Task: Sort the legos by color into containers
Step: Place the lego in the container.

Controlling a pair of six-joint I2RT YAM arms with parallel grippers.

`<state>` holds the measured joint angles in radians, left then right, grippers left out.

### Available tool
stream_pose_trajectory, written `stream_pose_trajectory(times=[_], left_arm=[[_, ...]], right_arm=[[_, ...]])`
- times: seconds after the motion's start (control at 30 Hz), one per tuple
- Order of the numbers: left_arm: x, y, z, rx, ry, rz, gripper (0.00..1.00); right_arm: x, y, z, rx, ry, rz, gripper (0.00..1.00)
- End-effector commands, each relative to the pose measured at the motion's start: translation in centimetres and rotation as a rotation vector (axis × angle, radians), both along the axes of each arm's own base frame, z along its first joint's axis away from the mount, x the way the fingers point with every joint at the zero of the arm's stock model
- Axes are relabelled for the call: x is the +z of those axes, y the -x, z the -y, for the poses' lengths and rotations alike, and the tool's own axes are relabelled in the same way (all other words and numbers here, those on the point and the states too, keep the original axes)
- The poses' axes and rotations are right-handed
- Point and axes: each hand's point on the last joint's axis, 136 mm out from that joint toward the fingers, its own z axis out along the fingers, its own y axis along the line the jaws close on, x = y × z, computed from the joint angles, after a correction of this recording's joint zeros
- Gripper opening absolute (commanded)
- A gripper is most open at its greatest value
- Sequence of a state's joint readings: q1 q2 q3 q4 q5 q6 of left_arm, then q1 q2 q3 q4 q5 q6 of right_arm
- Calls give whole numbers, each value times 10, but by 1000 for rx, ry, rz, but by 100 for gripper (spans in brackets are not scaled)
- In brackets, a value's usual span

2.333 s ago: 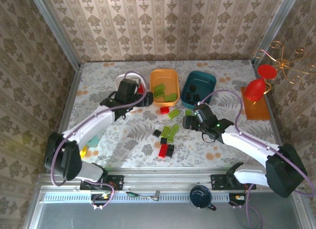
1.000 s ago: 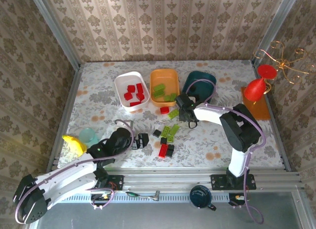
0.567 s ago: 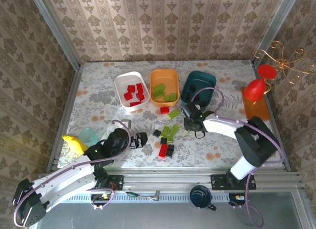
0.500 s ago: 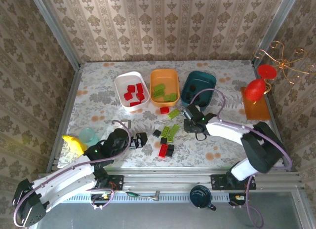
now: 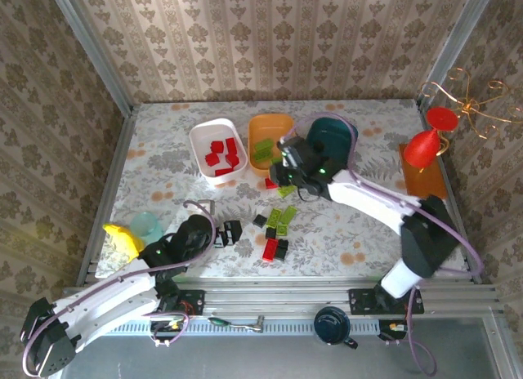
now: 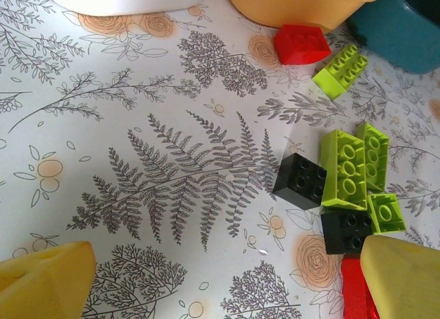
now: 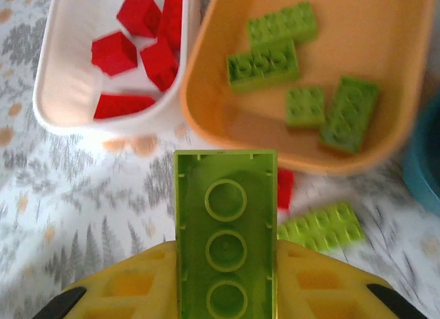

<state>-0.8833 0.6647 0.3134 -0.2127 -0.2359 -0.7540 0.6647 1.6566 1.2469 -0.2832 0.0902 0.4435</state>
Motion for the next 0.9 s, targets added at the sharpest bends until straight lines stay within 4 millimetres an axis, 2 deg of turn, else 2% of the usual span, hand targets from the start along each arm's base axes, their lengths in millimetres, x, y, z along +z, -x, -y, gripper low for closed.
stream_pose_trajectory(times=[0.0, 0.17, 0.3, 0.37, 0.43, 0.47, 0.53, 0.67, 0.73, 0.87], left_arm=[[-5, 4, -1, 12, 18, -22, 100], [-8, 7, -1, 8, 23, -38, 100], [-8, 8, -1, 9, 32, -38, 100], [-10, 9, -1, 9, 32, -45, 100], [-10, 10, 0, 3, 32, -46, 100], [-9, 10, 0, 3, 33, -47, 100], [-9, 10, 1, -4, 33, -46, 100], [-7, 10, 5, -29, 33, -37, 98], [-6, 9, 9, -46, 28, -36, 97], [-5, 8, 22, -100, -10, -55, 96]], right_arm=[[-26, -31, -7, -24, 82, -48, 31], [-37, -87, -6, -123, 115, -72, 31], [-45, -112, -4, -167, 125, -83, 34], [-47, -120, -8, -160, 103, -94, 42], [-41, -122, -16, -129, 64, -95, 58], [-36, -120, -20, -112, 50, -89, 66], [-21, -116, -24, -92, 33, -58, 73], [5, -95, -23, -66, 4, -4, 79], [11, -78, -20, -52, -11, 9, 81], [6, -39, -8, -34, -18, 11, 81]])
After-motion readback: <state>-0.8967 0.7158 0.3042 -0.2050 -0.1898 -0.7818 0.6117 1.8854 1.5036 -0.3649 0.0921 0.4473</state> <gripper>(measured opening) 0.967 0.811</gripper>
